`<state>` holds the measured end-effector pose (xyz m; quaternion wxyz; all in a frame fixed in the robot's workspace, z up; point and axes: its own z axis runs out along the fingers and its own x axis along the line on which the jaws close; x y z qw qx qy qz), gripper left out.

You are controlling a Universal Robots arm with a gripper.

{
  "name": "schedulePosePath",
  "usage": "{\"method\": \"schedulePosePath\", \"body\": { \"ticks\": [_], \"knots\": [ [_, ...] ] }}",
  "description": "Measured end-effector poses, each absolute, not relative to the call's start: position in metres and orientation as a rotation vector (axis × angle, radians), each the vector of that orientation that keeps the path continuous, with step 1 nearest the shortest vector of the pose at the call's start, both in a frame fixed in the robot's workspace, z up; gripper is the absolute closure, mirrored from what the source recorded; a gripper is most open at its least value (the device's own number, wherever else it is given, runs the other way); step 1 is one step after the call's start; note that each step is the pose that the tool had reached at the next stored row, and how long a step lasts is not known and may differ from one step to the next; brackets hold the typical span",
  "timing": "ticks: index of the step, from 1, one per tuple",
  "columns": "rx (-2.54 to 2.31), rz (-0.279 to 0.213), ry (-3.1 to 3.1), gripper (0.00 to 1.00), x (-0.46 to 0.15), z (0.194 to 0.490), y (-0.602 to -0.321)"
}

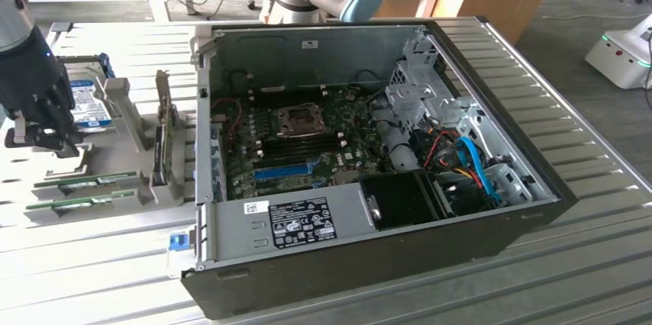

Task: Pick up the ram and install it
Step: 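Pick up the ram and move it above insertion slot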

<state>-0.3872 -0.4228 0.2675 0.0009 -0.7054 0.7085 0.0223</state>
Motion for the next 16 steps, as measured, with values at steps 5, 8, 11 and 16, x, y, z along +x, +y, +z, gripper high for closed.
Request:
{"method": "schedulePosePath", "body": {
  "ticks": [5, 8, 11, 16],
  "knots": [
    [-2.214, 0.072, 2.224, 0.7, -0.387, 0.259, -0.423],
    [-2.213, 0.073, 2.223, 0.7, -0.387, 0.255, -0.423],
    [-2.213, 0.074, 2.223, 0.7, -0.387, 0.25, -0.423],
    [-2.213, 0.075, 2.222, 0.7, -0.387, 0.246, -0.423]
  ]
}}
